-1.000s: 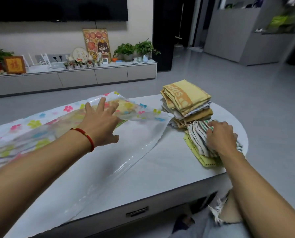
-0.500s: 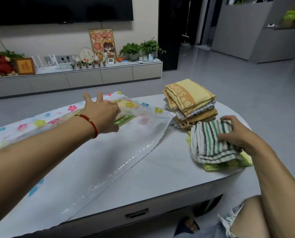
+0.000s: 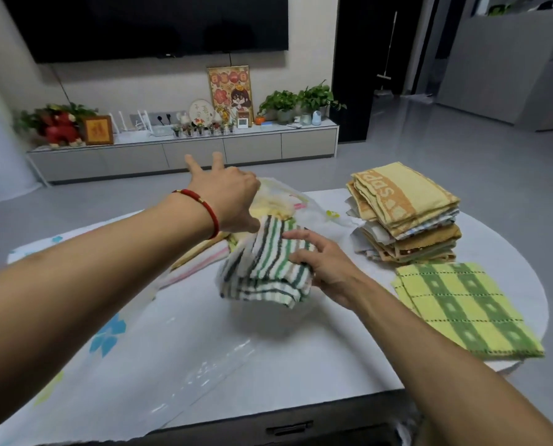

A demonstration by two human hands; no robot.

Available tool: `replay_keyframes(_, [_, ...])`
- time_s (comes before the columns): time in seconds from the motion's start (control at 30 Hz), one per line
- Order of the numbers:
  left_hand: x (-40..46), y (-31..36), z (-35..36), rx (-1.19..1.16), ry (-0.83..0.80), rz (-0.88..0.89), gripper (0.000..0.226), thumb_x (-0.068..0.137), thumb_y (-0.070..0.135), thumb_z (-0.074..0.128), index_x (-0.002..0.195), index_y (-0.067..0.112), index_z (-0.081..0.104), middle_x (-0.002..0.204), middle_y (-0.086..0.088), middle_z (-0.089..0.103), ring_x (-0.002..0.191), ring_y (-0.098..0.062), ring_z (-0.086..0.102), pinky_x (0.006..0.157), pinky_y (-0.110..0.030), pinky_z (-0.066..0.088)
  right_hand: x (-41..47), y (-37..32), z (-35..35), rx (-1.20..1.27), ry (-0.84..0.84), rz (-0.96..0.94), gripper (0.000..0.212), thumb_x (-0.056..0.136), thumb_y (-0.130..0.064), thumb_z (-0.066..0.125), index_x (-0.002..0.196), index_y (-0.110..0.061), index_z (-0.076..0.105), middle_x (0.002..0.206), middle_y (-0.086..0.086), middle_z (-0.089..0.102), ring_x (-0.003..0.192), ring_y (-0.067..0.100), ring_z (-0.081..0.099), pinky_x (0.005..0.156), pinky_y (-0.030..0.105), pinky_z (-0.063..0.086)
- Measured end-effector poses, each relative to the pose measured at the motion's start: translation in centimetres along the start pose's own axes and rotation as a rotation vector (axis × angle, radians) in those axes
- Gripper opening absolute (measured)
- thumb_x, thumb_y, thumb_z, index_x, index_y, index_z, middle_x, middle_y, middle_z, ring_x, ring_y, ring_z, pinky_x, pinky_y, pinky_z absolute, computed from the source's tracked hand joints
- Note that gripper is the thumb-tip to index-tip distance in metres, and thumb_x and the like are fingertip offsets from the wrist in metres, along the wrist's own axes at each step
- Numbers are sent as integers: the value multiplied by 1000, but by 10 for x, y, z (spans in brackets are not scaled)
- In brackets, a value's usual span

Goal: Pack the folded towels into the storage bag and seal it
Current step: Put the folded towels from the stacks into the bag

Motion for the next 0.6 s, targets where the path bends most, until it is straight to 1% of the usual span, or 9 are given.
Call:
replay_keyframes(0.03, [0, -2, 0, -4, 4, -1, 67, 79, 61, 62, 133, 22, 50, 141, -4, 53, 142, -47, 19, 101, -83, 13, 15, 9, -2, -112, 112, 0, 37, 89, -3, 68, 118, -25, 72, 122, 16, 73, 87, 27, 72, 78, 44, 63])
replay_keyframes(0.07, [-1, -3, 1, -6, 9, 4, 67, 79, 62, 62, 133, 23, 50, 141, -2, 52, 142, -46, 20, 101, -83, 13, 27, 18, -7, -249, 215, 17, 38, 89, -9, 72, 123, -26, 68, 125, 12, 71, 93, 26, 72, 84, 44, 62])
replay_keyframes(0.13, [-2, -1, 4, -7, 21, 28, 69, 79, 62, 61, 136, 26, 49, 147, 4, 47, 142, -46, 19, 100, -84, 13, 39, 35, -15, -453, 340, 71, 50, 87, -20, 77, 134, -26, 60, 131, 8, 66, 108, 25, 68, 94, 36, 57])
replay_keyframes(0.17, [-4, 0, 6, -6, 28, 41, 70, 78, 62, 61, 138, 27, 48, 151, 7, 43, 143, -46, 17, 100, -84, 13, 44, 40, -15, -466, 360, 78, 55, 88, -22, 77, 139, -25, 57, 134, 7, 65, 113, 25, 65, 97, 33, 54])
replay_keyframes(0.27, [-8, 5, 10, -5, 59, 68, 73, 77, 62, 62, 140, 28, 46, 156, 12, 34, 145, -44, 15, 101, -83, 14, 56, 49, -6, -427, 374, 54, 58, 91, -22, 74, 145, -24, 53, 138, 8, 62, 120, 26, 63, 102, 33, 52])
replay_keyframes(0.43, [-19, 6, 11, -23, 94, 84, 70, 76, 61, 63, 137, 28, 48, 157, 12, 31, 146, -43, 14, 102, -82, 13, 78, 51, 5, -406, 409, -4, 54, 95, -20, 70, 145, -19, 51, 141, 11, 61, 125, 30, 60, 106, 38, 50])
replay_keyframes(0.5, [-23, 6, 13, -30, 105, 93, 71, 76, 60, 63, 138, 30, 47, 159, 14, 27, 147, -42, 13, 103, -82, 13, 89, 48, 7, -414, 380, -3, 54, 96, -20, 68, 147, -19, 49, 143, 11, 60, 127, 28, 58, 106, 33, 48])
replay_keyframes(0.57, [-26, 6, 15, -39, 110, 104, 73, 77, 60, 63, 142, 33, 43, 160, 14, 24, 147, -42, 12, 103, -81, 13, 96, 44, 6, -440, 336, 12, 56, 97, -22, 66, 149, -21, 46, 144, 9, 59, 126, 26, 58, 98, 24, 44])
replay_keyframes(0.6, [-26, 6, 16, -42, 111, 108, 76, 77, 61, 63, 144, 34, 40, 160, 14, 23, 147, -42, 12, 103, -81, 14, 96, 42, 5, -464, 315, 18, 58, 98, -23, 65, 152, -22, 43, 146, 9, 57, 128, 26, 57, 97, 23, 43])
Point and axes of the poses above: each hand's wrist, its own x-axis towards the middle knuckle, its own z-axis out of the palm, y = z × x, the point moved 4 cm from there along x, towards the middle knuckle
